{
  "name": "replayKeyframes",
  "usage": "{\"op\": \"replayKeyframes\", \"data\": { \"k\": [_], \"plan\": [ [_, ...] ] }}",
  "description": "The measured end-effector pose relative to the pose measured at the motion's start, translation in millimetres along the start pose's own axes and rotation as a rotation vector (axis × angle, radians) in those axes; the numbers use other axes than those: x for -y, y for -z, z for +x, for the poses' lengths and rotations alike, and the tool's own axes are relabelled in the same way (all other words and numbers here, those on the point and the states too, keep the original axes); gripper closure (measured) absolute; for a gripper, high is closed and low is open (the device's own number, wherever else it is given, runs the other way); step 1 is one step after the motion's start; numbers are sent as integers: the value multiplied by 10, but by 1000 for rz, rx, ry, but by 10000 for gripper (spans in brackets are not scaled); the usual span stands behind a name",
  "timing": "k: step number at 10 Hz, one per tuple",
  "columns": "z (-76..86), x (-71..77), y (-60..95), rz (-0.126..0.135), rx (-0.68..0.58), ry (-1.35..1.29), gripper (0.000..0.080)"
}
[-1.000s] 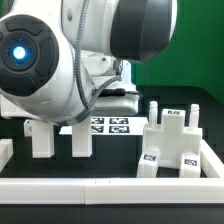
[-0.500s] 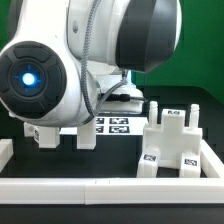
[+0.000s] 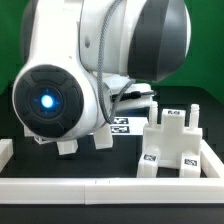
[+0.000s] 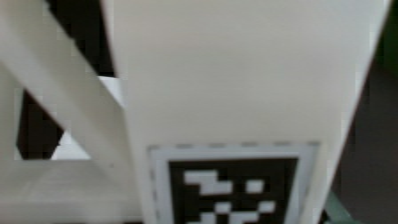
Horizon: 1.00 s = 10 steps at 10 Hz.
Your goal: Assemble chair
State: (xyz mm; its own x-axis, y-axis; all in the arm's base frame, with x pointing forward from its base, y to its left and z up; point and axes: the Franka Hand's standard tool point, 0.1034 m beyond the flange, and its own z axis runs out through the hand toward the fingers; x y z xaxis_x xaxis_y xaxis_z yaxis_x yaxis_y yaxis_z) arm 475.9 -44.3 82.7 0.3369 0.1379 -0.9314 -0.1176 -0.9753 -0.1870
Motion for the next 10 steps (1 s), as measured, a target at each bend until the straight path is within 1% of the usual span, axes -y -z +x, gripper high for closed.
{"op": "replayKeyframes", "data": {
  "k": [3,4,5,7,8,10],
  "plan": [
    [10,-18,-4,1,-1,-5,512],
    [43,0,-44,-16,13,-42,512],
    [73,36,-74,-24,22,-48,512],
    [113,18,-118,-22,36,-95,512],
    [119,-6,-137,-18,43,-114,512],
    [126,-26,-142,-15,41,-133,512]
  ]
}}
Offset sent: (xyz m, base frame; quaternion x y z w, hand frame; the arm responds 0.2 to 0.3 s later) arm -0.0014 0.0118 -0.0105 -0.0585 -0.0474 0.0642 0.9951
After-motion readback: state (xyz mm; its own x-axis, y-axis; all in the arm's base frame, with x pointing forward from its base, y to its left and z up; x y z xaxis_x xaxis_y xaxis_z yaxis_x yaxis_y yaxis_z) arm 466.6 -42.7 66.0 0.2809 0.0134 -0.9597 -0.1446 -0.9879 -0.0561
